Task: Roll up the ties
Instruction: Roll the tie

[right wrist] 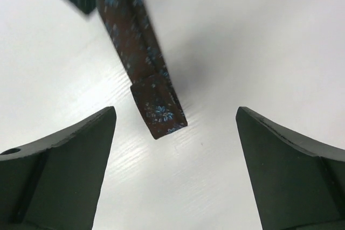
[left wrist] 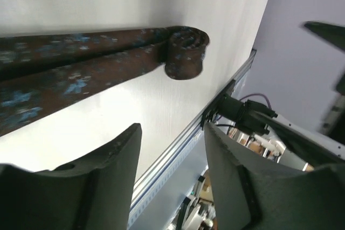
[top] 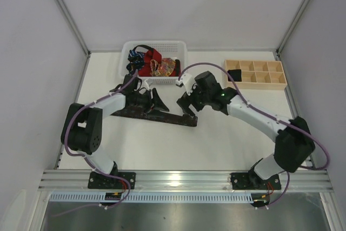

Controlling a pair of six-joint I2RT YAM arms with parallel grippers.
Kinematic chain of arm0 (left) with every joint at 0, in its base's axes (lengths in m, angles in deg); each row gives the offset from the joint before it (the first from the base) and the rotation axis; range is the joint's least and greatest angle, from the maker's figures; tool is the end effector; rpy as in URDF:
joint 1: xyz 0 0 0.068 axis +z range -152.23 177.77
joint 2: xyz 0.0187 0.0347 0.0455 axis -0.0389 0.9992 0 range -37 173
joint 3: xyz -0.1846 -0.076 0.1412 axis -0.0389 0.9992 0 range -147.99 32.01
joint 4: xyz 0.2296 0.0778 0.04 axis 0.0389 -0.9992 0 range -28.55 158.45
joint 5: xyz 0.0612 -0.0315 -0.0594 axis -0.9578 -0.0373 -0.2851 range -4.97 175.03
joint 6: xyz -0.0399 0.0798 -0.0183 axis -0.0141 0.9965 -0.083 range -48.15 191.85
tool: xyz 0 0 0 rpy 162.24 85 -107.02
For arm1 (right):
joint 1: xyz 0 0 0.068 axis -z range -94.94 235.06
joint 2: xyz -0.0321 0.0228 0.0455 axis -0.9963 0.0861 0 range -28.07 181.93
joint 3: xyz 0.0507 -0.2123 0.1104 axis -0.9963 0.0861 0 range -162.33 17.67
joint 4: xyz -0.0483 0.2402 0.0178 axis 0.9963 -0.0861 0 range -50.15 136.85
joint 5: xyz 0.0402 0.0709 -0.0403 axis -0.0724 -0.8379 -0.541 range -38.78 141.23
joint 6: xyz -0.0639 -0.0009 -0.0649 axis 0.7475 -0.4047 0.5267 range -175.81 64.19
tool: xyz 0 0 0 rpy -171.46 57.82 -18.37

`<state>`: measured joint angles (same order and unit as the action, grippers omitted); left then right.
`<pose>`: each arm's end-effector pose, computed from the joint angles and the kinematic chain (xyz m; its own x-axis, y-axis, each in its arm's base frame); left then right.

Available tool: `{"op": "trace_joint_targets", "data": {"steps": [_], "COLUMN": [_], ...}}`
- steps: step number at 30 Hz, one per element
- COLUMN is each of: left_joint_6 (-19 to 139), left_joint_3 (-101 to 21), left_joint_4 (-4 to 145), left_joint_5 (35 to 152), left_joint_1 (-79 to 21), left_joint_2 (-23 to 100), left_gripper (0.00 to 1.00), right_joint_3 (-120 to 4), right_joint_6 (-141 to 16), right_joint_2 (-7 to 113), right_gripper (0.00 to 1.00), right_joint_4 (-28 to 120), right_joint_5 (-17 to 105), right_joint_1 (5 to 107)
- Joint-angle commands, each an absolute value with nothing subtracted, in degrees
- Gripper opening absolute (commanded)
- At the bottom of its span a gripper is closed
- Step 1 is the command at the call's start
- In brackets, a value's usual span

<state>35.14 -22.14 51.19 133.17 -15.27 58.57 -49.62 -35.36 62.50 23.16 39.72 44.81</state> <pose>0.2985 -0.1314 0.1315 -0.9826 -0.1819 -0.0365 -0.0743 0.5663 -0.8209 0.2646 0.2453 0.2006 -0.2652 -0.6731 -0.6904 -0.8855 0.4533 -0.1019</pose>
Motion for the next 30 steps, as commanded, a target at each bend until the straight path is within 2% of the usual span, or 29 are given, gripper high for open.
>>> {"op": "trace_joint_targets", "data": {"steps": [1,4,7,8,11,14,19,25,30], "left_joint_6": [33.27,31.77,31.59,31.51,30.89,30.37,28.79,28.25,28.87], "left_joint_3": [-25.99,-28.54,-31.88,-32.67,-35.48,-37.77,-38.48,-40.23,-41.73], "left_joint_4": [52.36,52.72,51.84,51.40,51.31,51.66,54.03,55.18,54.39], "left_joint_5": [133.02,131.80,131.44,131.70,132.32,132.23,133.02,134.08,133.90], "left_joint_1": [-19.62,-22.61,-25.16,-26.21,-28.15,-29.99,-31.41,-31.50,-31.50], "left_joint_2": [58.19,59.59,62.22,63.02,66.27,69.17,72.33,75.41,77.26], "left_gripper": [0.55,0.51,0.50,0.49,0.48,0.47,0.46,0.45,0.45], "right_joint_3": [-50.62,-49.40,-46.15,-45.19,-38.95,-31.48,-28.31,-25.58,-22.59], "right_joint_6": [-48.93,-55.88,-67.56,-69.76,-79.34,-86.03,-90.69,-94.64,-100.62], "right_joint_2": [54.74,50.27,48.93,49.45,51.56,52.96,58.14,65.00,69.57], "right_gripper": [1.00,1.00,1.00,0.96,0.74,0.58,0.57,0.73,0.74], "right_joint_4": [22.86,20.04,18.72,18.55,23.71,33.12,41.55,51.65,62.30], "right_joint_5": [49.28,50.09,44.31,36.80,23.34,13.80,8.96,7.54,5.00], "right_joint_1": [45.16,47.78,55.77,58.05,65.09,68.00,68.62,68.80,68.89]}}
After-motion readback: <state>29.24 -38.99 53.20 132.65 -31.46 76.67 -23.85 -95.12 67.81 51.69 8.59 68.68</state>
